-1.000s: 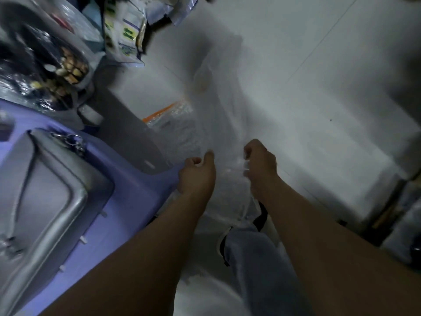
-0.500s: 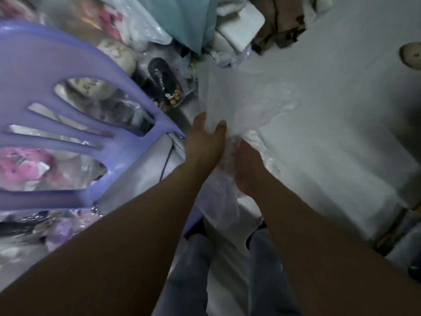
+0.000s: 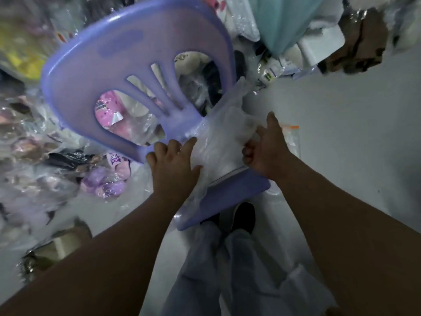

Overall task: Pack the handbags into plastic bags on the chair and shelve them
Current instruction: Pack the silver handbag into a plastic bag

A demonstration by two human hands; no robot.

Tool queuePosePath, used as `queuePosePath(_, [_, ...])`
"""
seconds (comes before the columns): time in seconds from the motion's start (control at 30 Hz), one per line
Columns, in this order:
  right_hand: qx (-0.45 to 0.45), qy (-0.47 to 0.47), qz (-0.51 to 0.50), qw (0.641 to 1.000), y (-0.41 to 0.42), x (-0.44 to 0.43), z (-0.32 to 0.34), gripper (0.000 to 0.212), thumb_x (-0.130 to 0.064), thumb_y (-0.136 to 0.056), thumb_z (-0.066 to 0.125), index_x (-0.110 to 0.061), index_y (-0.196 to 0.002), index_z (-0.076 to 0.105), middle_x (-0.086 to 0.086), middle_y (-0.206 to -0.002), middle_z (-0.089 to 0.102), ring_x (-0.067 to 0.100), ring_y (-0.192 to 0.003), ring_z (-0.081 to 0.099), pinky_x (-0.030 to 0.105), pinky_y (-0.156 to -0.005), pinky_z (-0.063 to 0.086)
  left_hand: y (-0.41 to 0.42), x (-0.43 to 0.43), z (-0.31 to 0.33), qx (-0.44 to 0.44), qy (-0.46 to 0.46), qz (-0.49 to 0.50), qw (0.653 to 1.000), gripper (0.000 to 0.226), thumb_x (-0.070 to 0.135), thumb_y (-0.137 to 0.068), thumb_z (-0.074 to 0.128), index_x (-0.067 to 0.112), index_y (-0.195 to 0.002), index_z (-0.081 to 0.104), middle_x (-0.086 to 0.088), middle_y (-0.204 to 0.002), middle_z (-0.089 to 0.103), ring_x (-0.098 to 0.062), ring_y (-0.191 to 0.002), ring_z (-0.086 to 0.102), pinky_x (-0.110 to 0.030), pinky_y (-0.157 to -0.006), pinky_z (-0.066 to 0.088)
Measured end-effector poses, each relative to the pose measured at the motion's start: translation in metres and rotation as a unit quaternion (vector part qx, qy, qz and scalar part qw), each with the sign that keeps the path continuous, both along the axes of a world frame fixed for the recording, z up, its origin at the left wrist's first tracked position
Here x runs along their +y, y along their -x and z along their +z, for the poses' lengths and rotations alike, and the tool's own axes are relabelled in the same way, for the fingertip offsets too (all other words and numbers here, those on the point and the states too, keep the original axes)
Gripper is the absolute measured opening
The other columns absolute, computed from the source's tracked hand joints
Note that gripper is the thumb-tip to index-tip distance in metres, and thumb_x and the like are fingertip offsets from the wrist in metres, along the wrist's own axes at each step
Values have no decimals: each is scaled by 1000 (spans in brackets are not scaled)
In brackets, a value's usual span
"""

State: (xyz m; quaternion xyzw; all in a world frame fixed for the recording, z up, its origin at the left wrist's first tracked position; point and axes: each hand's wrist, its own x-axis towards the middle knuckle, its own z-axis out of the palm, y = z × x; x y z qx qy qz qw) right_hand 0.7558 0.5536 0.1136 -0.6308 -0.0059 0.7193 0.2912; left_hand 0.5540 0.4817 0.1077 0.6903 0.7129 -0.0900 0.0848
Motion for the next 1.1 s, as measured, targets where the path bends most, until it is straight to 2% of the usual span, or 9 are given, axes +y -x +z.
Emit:
queuePosePath(0.13, [54,23,91,994,43,-3,-1,47,-58,-97,48,-19,-82,68,2,-75,61,18,-65,50,27,-63,37,27,-10,7,56,21,115,992,54,52,-88,61,24,-134,54,-18,-110,64,-40,-105,52,-49,-90,35])
queuePosePath(0.3, [9,-40,272,962,103,-16,-4,10,-26,-100,61,-18,-103,65,1,-109,61,9,-81,58,23,-70,53,70,-30,10,48,62,262,962,51,48,-98,39,20,-139,51,-25,-124,61,-44,-121,47,-53,-112,23])
queuePosePath(0.43, [38,-79,350,933,152,-39,-9,20,7,-96,57,-2,-111,66,4,-86,65,11,-72,62,15,-54,53,101,-53,14,-10,103,452,886,55,46,-99,34,20,-147,42,-19,-151,40,-41,-145,23,-56,-121,0])
queuePosePath(0.57, [24,-146,435,888,187,-65,-21,27,18,-90,59,7,-113,66,8,-84,68,12,-70,65,20,-68,56,106,-67,16,-52,31,514,856,59,59,-97,38,24,-143,46,-13,-148,42,-38,-136,33,-52,-113,21])
queuePosePath(0.63, [-1,-185,474,861,197,-73,-21,19,6,-90,67,-8,-103,71,-1,-86,71,7,-73,67,17,-70,55,104,-66,13,-195,11,584,788,66,68,-94,38,27,-146,39,-13,-149,41,-39,-135,37,-50,-112,28])
queuePosePath(0.77, [-29,-192,485,852,204,-79,-24,22,-7,-90,72,-28,-87,67,-5,-88,73,18,-88,71,33,-83,57,94,-60,1,-470,-1,659,588,92,76,-85,49,26,-156,19,-10,-155,39,-32,-137,44,-48,-115,36])
queuePosePath(0.9, [-57,-191,483,853,200,-80,-31,24,-4,-90,67,-27,-85,65,-3,-86,73,24,-89,71,45,-88,60,81,-58,-10,-480,0,659,578,89,60,-84,65,21,-153,25,-5,-138,53,-29,-122,56,-46,-106,47])
queuePosePath(1.0, [-97,-170,490,850,195,-79,-35,15,-8,-90,70,-21,-85,66,-2,-89,71,18,-82,67,36,-83,59,86,-60,-22,-416,-7,663,623,64,41,-94,61,18,-148,36,-6,-132,58,-28,-116,60,-43,-104,48])
queuePosePath(1.1, [-263,-185,509,799,190,-78,-48,22,-31,-80,80,-24,-88,61,-1,-101,68,22,-91,68,36,-86,57,94,-65,-19,-286,-44,666,688,49,31,-96,55,25,-143,41,-12,-133,56,-34,-118,58,-47,-104,45])
